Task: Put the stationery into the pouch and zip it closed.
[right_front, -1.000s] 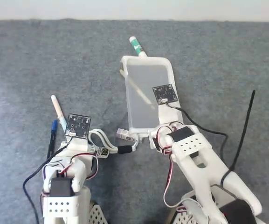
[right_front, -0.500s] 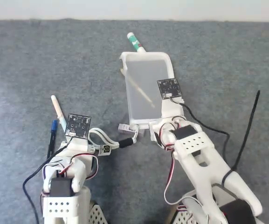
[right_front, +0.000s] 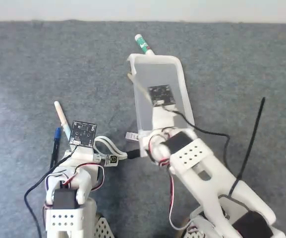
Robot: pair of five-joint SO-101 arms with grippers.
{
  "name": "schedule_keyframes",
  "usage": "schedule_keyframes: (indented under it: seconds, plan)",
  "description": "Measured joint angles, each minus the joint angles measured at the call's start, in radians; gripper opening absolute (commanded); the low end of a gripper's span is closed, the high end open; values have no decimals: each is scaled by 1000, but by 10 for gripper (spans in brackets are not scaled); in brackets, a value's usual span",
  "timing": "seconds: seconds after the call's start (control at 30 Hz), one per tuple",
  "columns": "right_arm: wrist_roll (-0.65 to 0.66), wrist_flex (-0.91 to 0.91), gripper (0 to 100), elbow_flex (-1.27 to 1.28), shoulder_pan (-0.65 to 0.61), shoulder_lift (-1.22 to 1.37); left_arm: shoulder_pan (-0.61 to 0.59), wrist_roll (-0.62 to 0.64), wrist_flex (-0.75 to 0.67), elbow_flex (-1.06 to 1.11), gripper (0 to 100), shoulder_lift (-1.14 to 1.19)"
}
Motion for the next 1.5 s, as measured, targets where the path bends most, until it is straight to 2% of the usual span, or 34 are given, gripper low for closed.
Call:
schedule_keyframes:
  seconds: [0.17, 0.3, 0.6, 0.97, 1.5]
  plan:
    - [-61, 0, 184, 0, -106, 0, 0, 0, 0, 0, 12, 0]
    - [-94, 0, 184, 0, -144, 0, 0, 0, 0, 0, 12, 0]
    - [-187, 0, 184, -55, -149, 29, 0, 0, 0, 0, 12, 0]
    - [-296, 80, 184, -272, -149, 313, 0, 0, 0, 0, 12, 0]
    - [-331, 87, 184, -385, -130, 540, 0, 0, 0, 0, 12, 0]
